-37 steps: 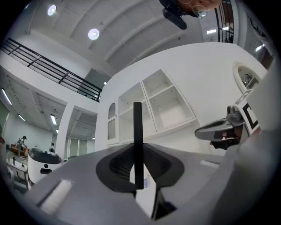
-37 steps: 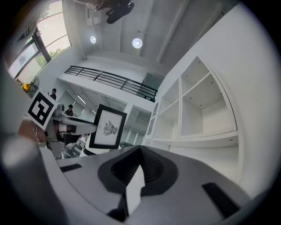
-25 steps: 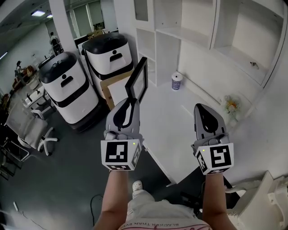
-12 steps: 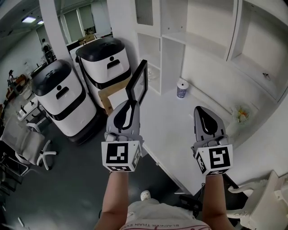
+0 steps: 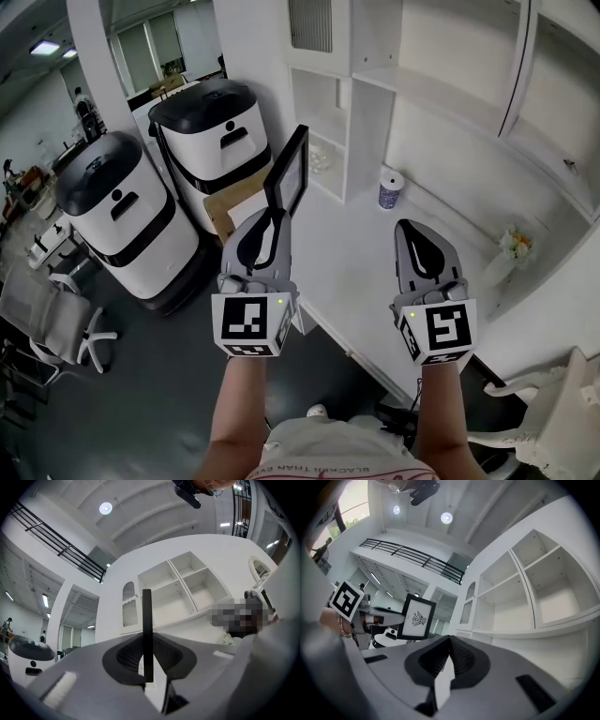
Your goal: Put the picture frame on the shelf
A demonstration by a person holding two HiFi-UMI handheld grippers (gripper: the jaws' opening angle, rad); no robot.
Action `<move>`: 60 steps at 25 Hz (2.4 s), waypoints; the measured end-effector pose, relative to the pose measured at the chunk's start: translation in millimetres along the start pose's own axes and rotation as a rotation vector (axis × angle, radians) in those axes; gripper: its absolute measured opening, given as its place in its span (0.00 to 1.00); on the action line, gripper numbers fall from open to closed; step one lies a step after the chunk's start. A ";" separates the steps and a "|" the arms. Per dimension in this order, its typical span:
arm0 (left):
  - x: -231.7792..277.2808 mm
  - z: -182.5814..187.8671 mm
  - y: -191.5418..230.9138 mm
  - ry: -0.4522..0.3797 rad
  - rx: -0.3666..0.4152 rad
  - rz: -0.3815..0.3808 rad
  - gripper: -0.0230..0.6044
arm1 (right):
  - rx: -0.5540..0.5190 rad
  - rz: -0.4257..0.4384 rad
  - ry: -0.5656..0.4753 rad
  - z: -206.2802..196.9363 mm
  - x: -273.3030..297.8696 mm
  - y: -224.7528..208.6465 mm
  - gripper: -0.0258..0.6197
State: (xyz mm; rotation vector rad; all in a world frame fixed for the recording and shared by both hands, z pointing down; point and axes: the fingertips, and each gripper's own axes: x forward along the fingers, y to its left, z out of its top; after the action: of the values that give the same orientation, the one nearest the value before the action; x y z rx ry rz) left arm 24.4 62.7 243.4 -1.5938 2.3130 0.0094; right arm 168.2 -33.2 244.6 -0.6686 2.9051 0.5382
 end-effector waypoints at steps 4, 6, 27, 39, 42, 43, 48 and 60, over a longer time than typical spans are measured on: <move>6.3 -5.9 11.4 -0.004 -0.011 -0.007 0.14 | -0.001 -0.004 0.002 -0.9 16.2 9.5 0.05; 9.5 -9.6 16.6 -0.003 -0.018 -0.009 0.14 | -0.001 -0.004 0.008 -2.4 22.4 13.9 0.05; 88.4 -68.6 71.5 0.044 0.007 -0.056 0.14 | 0.052 0.012 0.036 -53.5 145.8 18.0 0.05; 200.5 -110.5 106.3 0.071 -0.065 -0.116 0.14 | 0.044 -0.015 0.112 -97.9 235.5 -12.6 0.05; 225.6 -119.2 109.5 0.082 -0.078 -0.136 0.14 | 0.053 -0.027 0.134 -109.8 251.9 -22.4 0.05; 233.5 -121.0 110.2 0.082 -0.083 -0.142 0.14 | 0.054 -0.029 0.138 -112.1 256.7 -25.4 0.05; 270.6 -126.7 108.6 0.073 -0.107 -0.174 0.14 | 0.046 -0.064 0.138 -118.5 272.3 -46.9 0.05; 325.7 -151.1 81.6 0.086 -0.241 -0.244 0.14 | 0.031 -0.165 0.194 -142.2 266.1 -93.3 0.05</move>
State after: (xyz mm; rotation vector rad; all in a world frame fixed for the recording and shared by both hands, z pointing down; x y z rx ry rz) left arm -193.7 -231.2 282.7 -2.0236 2.2326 0.1717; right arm -33.3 -270.4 298.1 -0.9968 2.9887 0.4299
